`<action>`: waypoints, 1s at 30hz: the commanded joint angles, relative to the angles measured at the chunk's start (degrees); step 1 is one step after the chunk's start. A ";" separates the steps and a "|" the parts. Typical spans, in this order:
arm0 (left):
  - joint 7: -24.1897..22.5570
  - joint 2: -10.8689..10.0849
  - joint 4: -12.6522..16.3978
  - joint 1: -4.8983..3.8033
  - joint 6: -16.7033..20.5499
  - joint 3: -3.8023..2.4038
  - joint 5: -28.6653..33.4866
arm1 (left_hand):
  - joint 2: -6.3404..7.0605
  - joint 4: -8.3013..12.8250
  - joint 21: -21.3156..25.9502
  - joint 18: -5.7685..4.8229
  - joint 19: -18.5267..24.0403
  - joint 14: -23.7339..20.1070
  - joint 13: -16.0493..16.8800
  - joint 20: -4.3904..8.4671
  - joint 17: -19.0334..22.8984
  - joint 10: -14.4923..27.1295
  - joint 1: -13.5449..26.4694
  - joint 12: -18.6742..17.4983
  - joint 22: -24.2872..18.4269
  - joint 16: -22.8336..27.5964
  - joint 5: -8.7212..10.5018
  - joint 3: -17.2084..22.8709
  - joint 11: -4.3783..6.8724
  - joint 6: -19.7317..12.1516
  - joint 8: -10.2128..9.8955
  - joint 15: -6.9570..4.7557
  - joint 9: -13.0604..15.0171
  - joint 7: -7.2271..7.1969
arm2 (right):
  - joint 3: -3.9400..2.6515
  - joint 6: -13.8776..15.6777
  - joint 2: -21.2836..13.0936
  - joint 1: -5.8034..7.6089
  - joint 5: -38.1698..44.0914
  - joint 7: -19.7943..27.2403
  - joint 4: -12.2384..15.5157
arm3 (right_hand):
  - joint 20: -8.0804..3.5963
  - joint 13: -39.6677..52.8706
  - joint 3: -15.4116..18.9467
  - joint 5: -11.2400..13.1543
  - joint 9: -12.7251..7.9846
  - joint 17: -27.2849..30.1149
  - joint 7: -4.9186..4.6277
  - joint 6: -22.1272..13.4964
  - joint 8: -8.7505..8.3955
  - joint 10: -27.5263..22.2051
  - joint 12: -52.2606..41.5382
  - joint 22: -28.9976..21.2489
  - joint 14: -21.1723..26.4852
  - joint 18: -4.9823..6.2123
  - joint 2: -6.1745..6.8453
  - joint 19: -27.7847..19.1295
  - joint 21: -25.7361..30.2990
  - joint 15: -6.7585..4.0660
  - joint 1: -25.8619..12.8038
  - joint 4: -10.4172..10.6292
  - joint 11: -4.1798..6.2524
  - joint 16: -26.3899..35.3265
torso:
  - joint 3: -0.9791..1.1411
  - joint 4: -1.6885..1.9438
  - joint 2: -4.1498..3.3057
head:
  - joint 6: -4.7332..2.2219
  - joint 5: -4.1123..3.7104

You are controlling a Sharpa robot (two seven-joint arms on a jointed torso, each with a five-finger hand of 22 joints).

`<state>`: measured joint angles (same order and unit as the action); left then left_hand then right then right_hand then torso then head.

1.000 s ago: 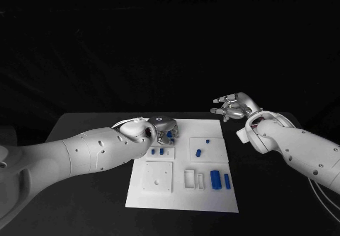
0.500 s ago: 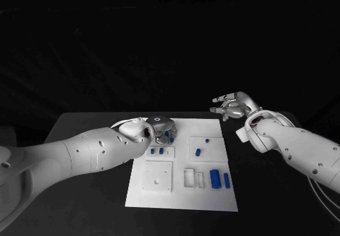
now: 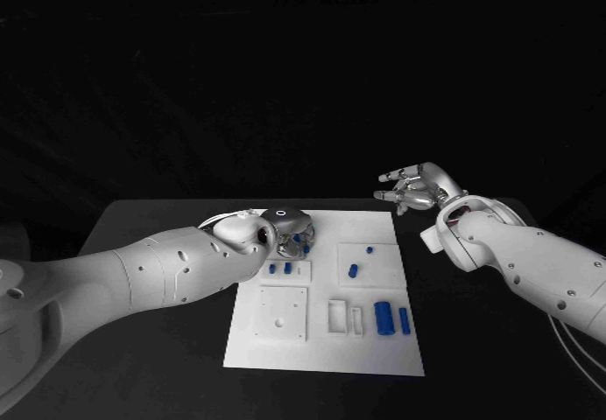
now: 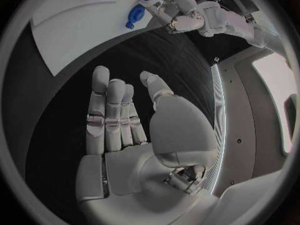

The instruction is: Assemble the parts on the task board

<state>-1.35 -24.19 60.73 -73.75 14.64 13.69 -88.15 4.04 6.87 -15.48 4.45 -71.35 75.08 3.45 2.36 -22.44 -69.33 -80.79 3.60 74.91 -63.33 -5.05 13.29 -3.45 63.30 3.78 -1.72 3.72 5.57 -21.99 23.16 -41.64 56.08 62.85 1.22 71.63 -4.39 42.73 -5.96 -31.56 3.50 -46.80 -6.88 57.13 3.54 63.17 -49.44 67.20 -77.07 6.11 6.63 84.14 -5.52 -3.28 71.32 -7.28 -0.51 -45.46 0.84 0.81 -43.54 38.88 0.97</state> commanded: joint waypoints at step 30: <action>0.00 0.00 0.13 0.05 1.35 -0.03 0.54 | -5.16 1.04 -2.57 0.79 -0.72 2.86 -0.02 1.37 -0.65 -6.33 -2.71 -0.26 1.29 -0.53 -0.72 -1.93 1.70 6.92 -0.14 -1.04 0.07 -0.40 | -0.04 -0.40 0.14 -0.02 0.18 0.64 0.04 | 0.17 -0.18 -0.50 -0.42 0.10 0.25 0.14 0.67 0.02 -0.20 -0.52 -0.23 0.46 0.05 -0.11 1.58 -0.11 0.09 -0.45 -0.14 0.03 -0.44 | -0.03 0.00 -0.01 | 0.07 0.02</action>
<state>-1.37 -24.19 60.71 -73.72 14.79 13.68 -87.91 -0.65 7.77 -17.97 4.44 -72.02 77.60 3.33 3.35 -23.04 -75.37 -83.12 3.36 74.94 -63.68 -5.38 11.32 -1.75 69.75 3.27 -2.84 3.75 5.09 -21.99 23.14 -41.53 56.08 62.85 1.26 71.60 -4.39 42.63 -6.12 -31.79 3.54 -46.60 -6.64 57.42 3.54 63.20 -49.70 67.03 -77.07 6.10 6.63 84.14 -5.52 -3.27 71.32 -7.44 -0.54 -45.67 0.81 0.81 -43.56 39.02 1.01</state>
